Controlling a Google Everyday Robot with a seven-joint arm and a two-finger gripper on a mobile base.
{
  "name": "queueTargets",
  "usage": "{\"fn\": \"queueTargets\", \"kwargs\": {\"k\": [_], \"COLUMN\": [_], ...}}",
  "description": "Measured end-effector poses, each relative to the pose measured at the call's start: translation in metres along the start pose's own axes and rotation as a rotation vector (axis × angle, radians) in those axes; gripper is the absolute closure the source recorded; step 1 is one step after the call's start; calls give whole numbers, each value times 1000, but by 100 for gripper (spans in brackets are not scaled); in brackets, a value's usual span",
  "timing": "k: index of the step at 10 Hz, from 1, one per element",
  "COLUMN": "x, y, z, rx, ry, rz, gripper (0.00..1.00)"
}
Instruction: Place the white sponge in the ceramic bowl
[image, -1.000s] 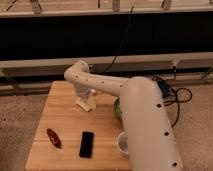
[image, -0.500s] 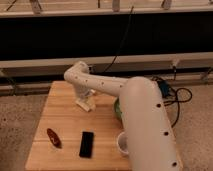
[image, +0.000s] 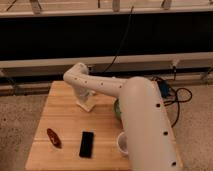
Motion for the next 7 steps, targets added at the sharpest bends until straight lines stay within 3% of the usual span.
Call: {"fn": "queueTargets", "kwargs": {"k": [1, 4, 7], "x": [-1, -6, -6], "y": [0, 2, 4], "z": [0, 3, 1], "rx": [-1, -7, 5], "ry": [0, 0, 1], "rz": [-1, -11, -17], "gripper": [56, 84, 89]}}
